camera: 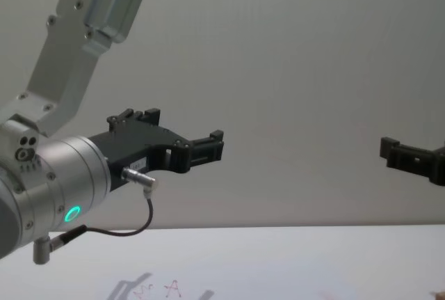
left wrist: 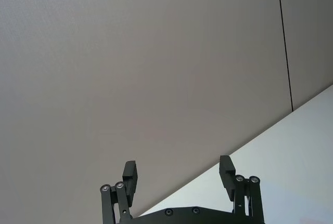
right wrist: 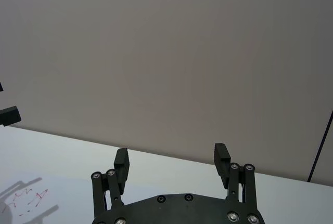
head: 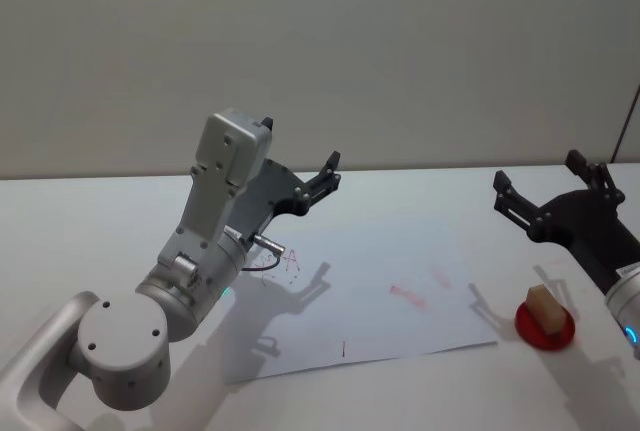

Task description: Use the one hand to pick up the stamp and affix it onto the A4 paper.

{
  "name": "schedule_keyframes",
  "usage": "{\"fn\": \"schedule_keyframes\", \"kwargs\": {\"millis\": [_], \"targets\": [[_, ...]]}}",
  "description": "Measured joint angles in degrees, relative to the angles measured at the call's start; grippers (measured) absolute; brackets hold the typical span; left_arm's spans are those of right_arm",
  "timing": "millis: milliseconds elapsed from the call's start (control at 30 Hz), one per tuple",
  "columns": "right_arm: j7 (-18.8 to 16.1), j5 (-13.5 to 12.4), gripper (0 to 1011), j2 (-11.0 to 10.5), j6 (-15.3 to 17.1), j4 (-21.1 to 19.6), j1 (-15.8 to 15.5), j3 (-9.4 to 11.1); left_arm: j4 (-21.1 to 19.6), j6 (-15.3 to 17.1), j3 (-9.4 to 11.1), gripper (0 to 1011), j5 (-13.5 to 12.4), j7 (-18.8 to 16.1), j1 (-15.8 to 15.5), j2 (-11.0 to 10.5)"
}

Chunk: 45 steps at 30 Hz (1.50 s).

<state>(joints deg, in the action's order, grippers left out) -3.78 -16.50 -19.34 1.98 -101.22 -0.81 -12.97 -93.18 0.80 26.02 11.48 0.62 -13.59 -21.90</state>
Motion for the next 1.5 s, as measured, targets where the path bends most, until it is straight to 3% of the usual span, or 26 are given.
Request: {"fn": "schedule_keyframes", "kwargs": {"millis": [1167, 1500], "targets": [[-0.1, 0.0, 1001, -0.1, 0.0, 0.0, -0.2, 0.1, 0.0, 0.0, 0.0, 1001, 0.0, 0.0, 0.0, 0.0], [0.6, -3.1, 1001, -3.5, 0.5, -2.6, -4.3, 2.0, 0.0, 0.0, 0.0, 1001, 0.0, 0.0, 0.0, 0.0]]}}
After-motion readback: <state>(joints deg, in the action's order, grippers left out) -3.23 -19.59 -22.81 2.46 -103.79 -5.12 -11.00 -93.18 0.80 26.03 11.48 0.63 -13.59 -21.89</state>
